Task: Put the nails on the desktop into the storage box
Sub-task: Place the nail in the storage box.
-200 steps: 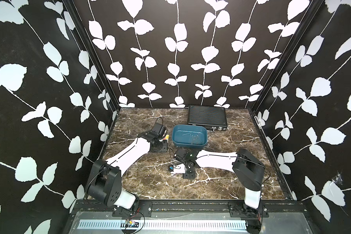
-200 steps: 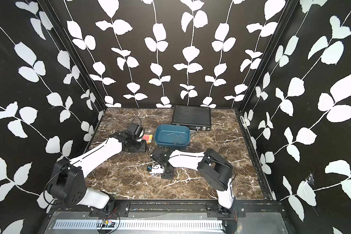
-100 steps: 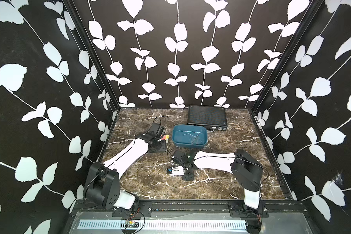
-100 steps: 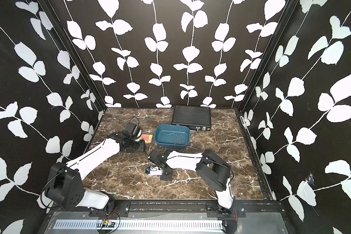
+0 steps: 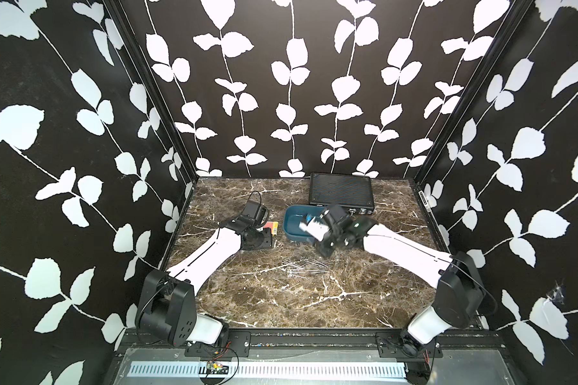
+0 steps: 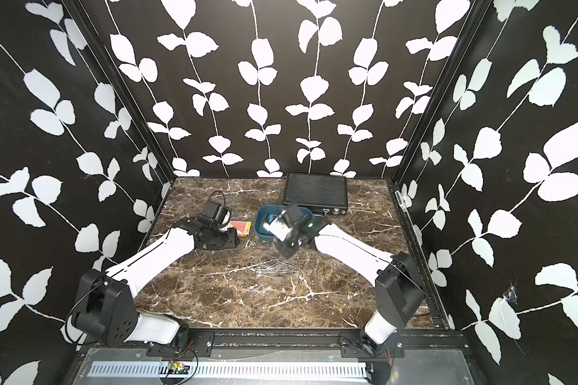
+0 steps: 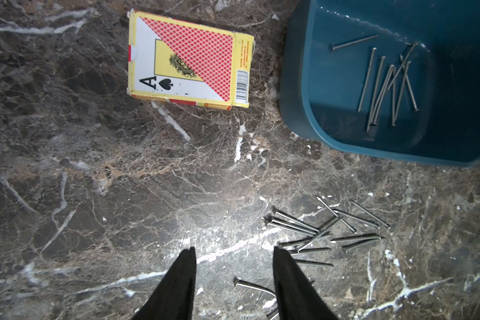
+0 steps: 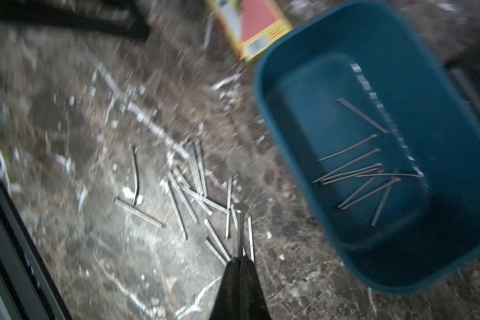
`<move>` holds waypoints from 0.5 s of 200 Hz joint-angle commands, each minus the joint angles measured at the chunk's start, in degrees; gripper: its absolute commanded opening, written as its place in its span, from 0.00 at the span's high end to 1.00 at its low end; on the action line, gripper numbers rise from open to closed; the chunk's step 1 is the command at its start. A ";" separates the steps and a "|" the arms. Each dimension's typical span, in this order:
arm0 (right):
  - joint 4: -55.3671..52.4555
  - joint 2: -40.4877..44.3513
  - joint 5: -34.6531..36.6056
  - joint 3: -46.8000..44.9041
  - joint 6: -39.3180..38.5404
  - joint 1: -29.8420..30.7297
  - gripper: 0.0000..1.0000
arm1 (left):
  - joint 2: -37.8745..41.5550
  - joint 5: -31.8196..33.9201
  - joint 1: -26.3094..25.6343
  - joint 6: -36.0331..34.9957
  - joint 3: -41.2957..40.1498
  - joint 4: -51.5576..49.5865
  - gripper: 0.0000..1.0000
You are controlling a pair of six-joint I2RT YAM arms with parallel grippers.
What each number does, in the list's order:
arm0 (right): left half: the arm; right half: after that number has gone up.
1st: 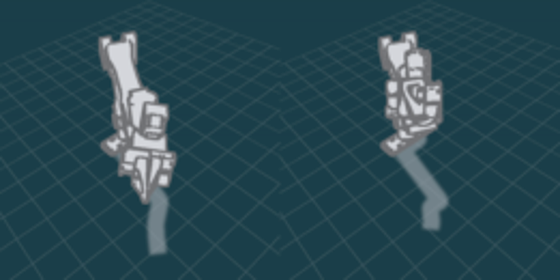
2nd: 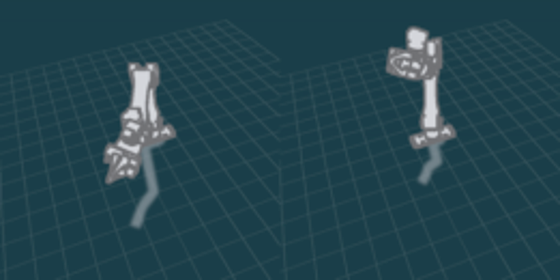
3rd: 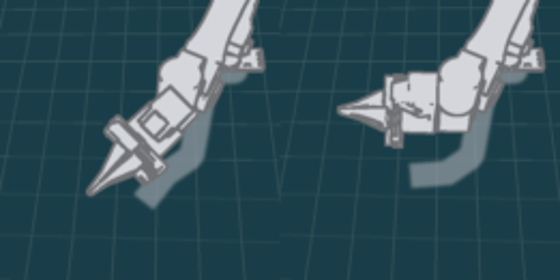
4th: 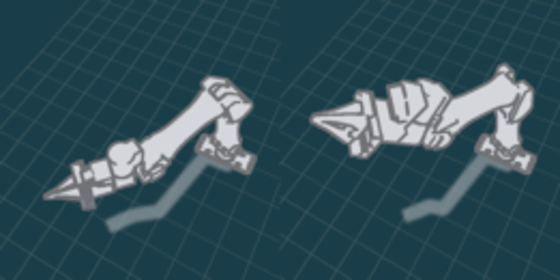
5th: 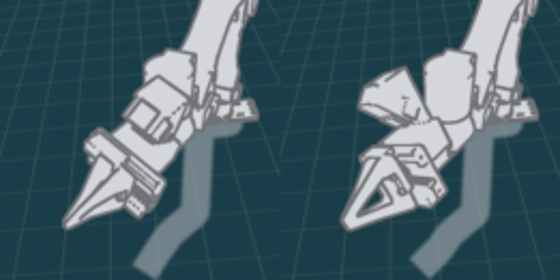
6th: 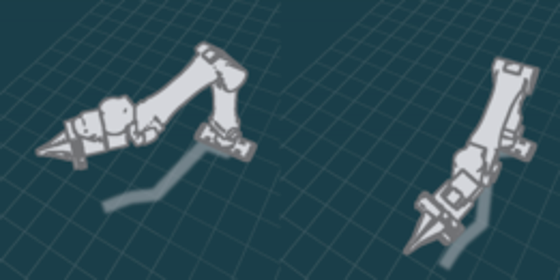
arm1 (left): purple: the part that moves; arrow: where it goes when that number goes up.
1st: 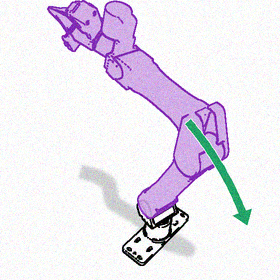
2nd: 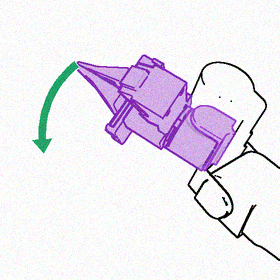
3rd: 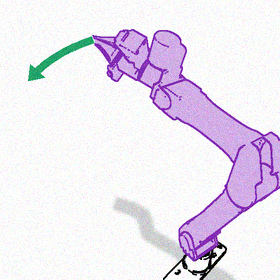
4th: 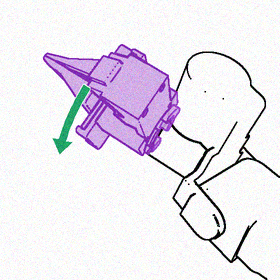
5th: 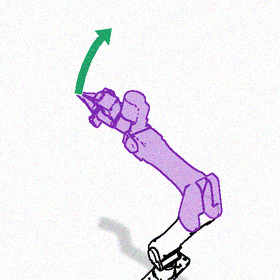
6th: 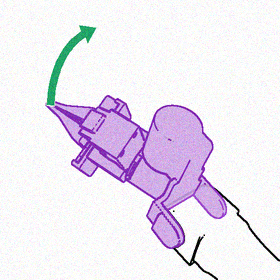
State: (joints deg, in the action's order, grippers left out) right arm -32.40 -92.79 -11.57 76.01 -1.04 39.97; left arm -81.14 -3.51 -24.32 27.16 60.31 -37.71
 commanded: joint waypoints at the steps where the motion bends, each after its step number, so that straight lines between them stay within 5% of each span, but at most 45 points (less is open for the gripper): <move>1: 3.57 -2.13 -2.09 5.19 16.46 -4.02 1.00 | 2.13 -0.94 0.32 0.02 0.15 0.39 0.52; 42: 4.57 -10.60 0.32 11.20 30.15 -9.26 1.00 | 3.22 -1.40 0.32 -0.21 0.24 -0.63 0.52; 100: 6.28 -18.70 3.29 12.75 36.25 -10.55 1.00 | 5.25 -2.66 0.20 -2.43 -0.66 -3.95 0.51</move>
State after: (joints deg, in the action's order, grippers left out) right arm -27.64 -110.41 -10.11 87.07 30.44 29.56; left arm -78.65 -5.19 -24.32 26.50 60.31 -39.11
